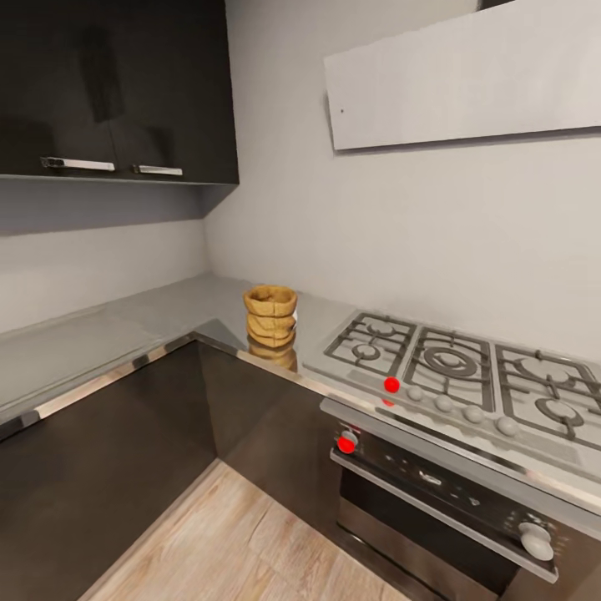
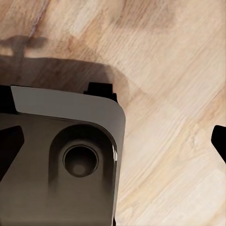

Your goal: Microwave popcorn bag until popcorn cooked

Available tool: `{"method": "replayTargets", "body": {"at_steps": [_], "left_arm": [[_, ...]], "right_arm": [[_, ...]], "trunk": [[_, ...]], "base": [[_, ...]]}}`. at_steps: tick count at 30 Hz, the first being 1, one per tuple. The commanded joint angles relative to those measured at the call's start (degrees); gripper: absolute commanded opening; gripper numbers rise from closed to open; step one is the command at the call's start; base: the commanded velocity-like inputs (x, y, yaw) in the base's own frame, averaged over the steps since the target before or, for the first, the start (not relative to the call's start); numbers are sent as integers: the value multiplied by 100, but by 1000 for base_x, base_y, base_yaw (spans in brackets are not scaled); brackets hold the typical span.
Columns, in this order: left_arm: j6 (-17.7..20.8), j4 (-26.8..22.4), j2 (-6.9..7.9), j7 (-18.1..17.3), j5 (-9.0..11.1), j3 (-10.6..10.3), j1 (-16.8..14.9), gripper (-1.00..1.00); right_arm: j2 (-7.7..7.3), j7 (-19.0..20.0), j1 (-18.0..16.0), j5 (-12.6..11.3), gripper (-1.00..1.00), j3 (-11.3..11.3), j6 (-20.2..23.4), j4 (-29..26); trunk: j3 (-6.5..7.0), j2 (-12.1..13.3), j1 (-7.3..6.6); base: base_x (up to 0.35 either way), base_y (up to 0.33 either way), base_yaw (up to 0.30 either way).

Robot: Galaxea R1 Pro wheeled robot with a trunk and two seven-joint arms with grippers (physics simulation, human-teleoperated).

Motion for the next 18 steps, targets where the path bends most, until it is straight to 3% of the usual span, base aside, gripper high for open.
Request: {"method": "replayTargets", "body": {"at_steps": [1, 4, 7, 15, 18], "left_arm": [[-13, -4, -1, 37, 75, 6, 0, 100], [-15, -6, -1, 290, 412, 8, 0, 100], [-16, -6, -1, 389, 586, 0, 0, 100], [-16, -14, -2, 423, 647, -7, 0, 100], [-16, -15, -1, 424, 649, -7, 0, 100]], "right_arm": [[-4, 11, -7, 42, 100, -48, -27, 17], [-4, 11, -7, 42, 100, -48, -29, 17], [-4, 11, -7, 42, 100, -48, -24, 17], [-4, 11, -7, 42, 100, -48, -23, 17], [-4, 11, -7, 42, 100, -48, -23, 17]], "trunk": [[-5, -3, 0], [-5, -3, 0], [-5, -3, 0], [13, 37, -22], [67, 158, -88]], "base": [[11, 4, 0], [4, 1, 0], [0, 0, 0], [0, 0, 0], [0, 0, 0]]}}
